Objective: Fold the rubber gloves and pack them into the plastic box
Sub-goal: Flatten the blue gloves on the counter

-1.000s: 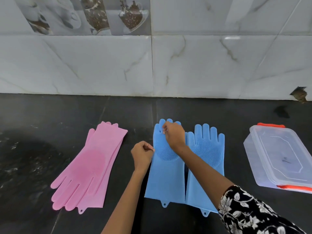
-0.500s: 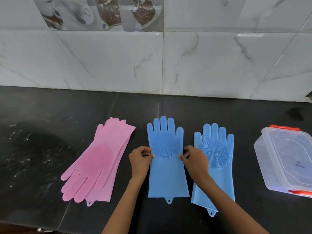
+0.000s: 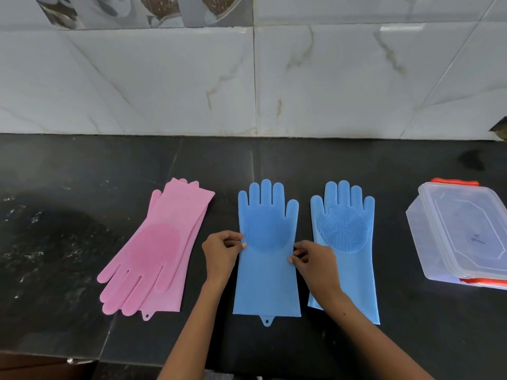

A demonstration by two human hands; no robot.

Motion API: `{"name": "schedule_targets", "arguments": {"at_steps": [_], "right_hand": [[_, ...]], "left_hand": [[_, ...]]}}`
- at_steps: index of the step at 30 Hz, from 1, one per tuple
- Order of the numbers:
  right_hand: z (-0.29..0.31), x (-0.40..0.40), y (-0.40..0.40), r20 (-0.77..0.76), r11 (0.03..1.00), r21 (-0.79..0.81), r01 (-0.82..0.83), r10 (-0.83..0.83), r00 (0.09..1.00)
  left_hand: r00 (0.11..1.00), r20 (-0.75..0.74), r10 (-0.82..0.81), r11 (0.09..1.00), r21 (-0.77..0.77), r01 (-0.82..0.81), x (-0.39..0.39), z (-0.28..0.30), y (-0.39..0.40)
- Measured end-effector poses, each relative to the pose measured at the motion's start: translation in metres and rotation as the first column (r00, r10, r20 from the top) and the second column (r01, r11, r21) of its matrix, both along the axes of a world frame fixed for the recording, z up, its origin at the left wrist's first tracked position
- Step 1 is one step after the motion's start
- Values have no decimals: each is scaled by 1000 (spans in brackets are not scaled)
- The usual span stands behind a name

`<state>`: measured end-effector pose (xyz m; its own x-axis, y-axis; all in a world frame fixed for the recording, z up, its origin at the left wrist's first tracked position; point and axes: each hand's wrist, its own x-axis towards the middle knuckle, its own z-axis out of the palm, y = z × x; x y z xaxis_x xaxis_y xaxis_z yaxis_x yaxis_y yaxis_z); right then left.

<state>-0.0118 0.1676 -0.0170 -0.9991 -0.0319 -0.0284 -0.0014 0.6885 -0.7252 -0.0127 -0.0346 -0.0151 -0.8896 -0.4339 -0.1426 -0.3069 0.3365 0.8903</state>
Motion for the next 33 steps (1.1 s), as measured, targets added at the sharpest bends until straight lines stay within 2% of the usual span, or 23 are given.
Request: {"name": "schedule_targets", "arguments": {"at_steps": [6, 9, 12, 17, 20, 25, 33], "right_hand": [[9, 2, 11, -51, 1000, 27, 7, -6, 999], [14, -1, 45, -150, 990, 49, 136, -127, 980], [15, -5, 88, -210, 951, 99, 294, -269, 940], [8, -19, 128, -122, 931, 111, 347, -334, 935], [5, -32, 133, -103, 935, 81, 345, -337, 936], [5, -50, 136, -107, 946, 30, 323, -318, 942], [5, -55, 137, -109, 952, -41, 302, -305, 946]], "left_hand": [[999, -31, -33, 994, -110, 29, 4, 5, 5], [989, -104, -102, 966, -250, 73, 6, 10, 18], [957, -147, -252, 931, -305, 198, 12, 16, 44], [805, -108, -583, 772, -381, 508, 29, 16, 94], [712, -59, -700, 674, -384, 631, 42, 10, 119], [526, 109, -844, 462, -353, 814, 68, -1, 159], [542, 175, -822, 385, -530, 755, 77, 4, 183]]}}
